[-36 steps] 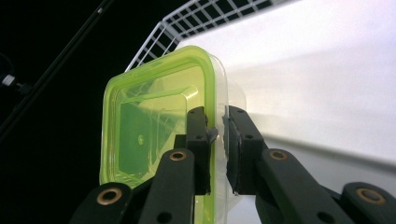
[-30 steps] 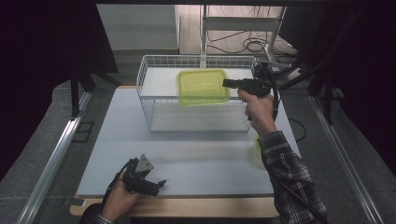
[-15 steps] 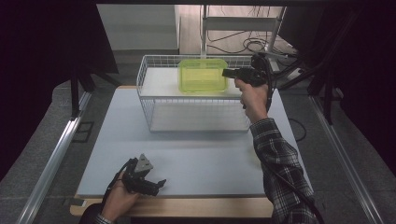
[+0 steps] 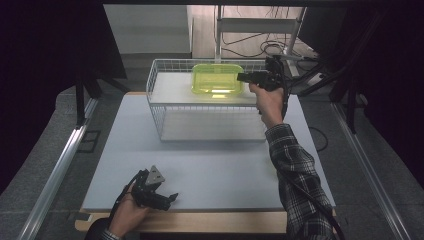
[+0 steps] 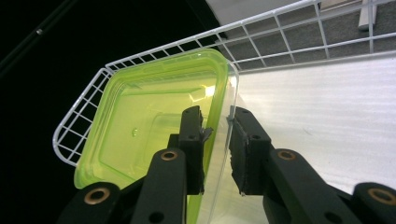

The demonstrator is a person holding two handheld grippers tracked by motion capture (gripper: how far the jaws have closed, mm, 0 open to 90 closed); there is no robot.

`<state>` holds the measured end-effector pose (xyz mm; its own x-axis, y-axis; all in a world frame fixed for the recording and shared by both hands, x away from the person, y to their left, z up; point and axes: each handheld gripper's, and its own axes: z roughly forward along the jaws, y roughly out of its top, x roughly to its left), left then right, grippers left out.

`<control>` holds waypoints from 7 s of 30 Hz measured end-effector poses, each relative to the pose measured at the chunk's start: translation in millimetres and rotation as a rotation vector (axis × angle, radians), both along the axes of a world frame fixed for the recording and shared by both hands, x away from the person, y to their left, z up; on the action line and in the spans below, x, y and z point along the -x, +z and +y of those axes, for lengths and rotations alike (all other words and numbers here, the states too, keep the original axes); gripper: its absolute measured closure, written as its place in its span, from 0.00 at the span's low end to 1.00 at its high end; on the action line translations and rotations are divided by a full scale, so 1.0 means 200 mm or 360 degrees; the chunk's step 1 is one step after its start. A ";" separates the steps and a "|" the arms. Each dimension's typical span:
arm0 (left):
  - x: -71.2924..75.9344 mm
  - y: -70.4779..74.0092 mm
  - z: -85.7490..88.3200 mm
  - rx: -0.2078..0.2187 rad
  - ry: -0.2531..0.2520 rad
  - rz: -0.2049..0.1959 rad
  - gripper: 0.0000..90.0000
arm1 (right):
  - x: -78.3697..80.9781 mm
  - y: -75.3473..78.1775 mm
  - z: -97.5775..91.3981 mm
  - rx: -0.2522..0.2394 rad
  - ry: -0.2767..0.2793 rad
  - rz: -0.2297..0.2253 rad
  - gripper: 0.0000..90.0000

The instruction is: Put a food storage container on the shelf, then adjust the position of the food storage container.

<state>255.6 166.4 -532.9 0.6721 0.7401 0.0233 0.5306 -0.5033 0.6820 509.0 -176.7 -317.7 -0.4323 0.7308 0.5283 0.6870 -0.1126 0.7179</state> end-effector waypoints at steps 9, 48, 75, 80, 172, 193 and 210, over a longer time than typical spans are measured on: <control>0.00 0.00 0.00 -0.0007 -0.0002 0.0010 0.04 | -0.04 0.00 0.04 0.0180 0.0021 -0.0032 0.72; -0.02 0.00 0.06 0.0126 0.0095 -0.0010 0.02 | 0.38 -0.05 0.01 0.0400 0.0388 -0.0350 0.18; -0.01 -0.01 0.02 0.0070 0.0005 -0.0024 0.00 | 0.66 -0.36 -0.14 0.0601 0.0501 -0.0407 0.07; -0.01 -0.01 0.02 0.0051 -0.0001 -0.0035 0.00 | 0.70 -0.41 -0.17 0.0637 0.0480 -0.0411 0.07; 0.00 -0.03 -0.02 -0.0068 -0.0079 -0.0060 0.00 | 0.67 -0.78 -0.98 0.0840 -0.0259 -0.0107 0.98; 0.00 -0.03 -0.03 -0.0083 -0.0091 -0.0052 0.00 | 0.69 -0.81 -0.79 0.0758 -0.0102 -0.0043 0.98; 0.00 -0.03 -0.04 -0.0090 -0.0083 -0.0037 0.00 | 0.72 -0.83 -0.64 0.0722 0.0073 -0.0019 0.96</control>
<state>255.4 158.9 -539.9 0.7084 0.7013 0.0798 0.4872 -0.5677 0.6636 365.0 -304.9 -482.8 -0.4736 0.8673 0.1536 0.6752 0.2455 0.6956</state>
